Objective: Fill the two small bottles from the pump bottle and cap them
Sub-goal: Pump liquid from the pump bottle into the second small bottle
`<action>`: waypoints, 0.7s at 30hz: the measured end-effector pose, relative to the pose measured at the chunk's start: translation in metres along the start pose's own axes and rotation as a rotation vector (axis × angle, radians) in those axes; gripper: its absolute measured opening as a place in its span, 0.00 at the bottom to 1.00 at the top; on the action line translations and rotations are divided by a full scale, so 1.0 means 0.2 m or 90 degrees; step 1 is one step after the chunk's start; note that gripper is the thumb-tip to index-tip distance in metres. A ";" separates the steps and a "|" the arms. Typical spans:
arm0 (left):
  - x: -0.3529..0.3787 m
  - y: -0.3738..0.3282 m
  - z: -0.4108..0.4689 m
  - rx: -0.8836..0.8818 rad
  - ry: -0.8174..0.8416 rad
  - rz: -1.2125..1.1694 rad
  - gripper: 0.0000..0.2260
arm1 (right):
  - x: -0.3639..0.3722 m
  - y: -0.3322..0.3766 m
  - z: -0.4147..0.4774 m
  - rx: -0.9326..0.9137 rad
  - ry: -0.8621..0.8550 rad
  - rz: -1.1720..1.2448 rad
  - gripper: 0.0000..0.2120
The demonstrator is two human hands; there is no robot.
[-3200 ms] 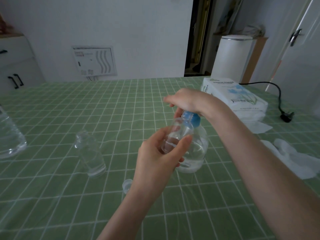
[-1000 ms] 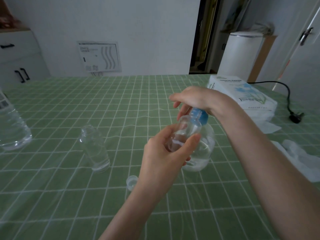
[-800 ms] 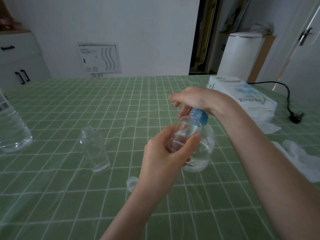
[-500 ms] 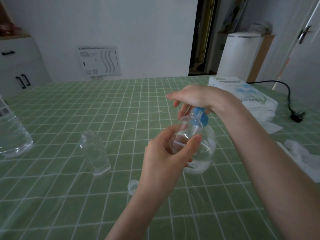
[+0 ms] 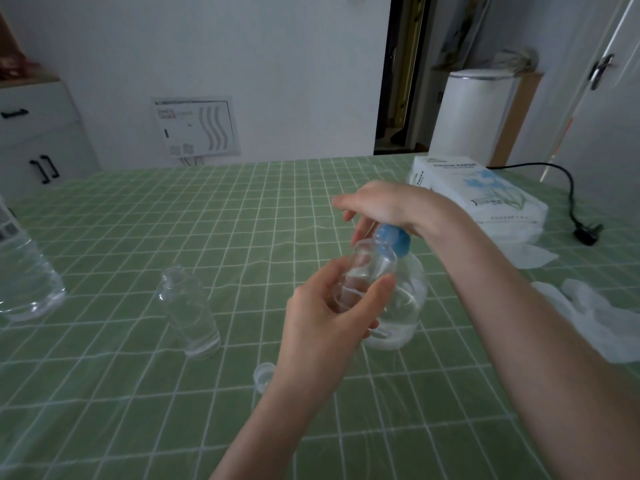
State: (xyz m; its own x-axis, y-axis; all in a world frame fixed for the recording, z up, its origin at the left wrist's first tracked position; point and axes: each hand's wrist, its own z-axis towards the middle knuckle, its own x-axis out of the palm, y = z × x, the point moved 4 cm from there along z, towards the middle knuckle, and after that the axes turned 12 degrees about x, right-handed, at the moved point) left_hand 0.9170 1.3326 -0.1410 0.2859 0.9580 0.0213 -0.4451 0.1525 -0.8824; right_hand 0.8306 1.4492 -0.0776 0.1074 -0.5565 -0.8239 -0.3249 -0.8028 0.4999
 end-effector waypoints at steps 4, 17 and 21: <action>0.00 -0.01 0.01 0.005 0.001 -0.012 0.14 | -0.04 0.02 0.00 -0.007 -0.031 -0.013 0.22; 0.00 0.00 -0.01 -0.009 0.002 0.002 0.14 | 0.01 0.00 0.01 0.007 -0.003 0.006 0.18; 0.00 0.00 0.00 -0.009 0.003 0.000 0.15 | 0.02 -0.01 0.01 0.002 -0.011 0.009 0.19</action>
State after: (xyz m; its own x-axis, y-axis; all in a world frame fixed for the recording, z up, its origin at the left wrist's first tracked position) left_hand 0.9177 1.3321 -0.1415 0.2895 0.9570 0.0197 -0.4335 0.1494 -0.8887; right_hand 0.8293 1.4489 -0.0814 0.0864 -0.5646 -0.8208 -0.3289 -0.7939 0.5115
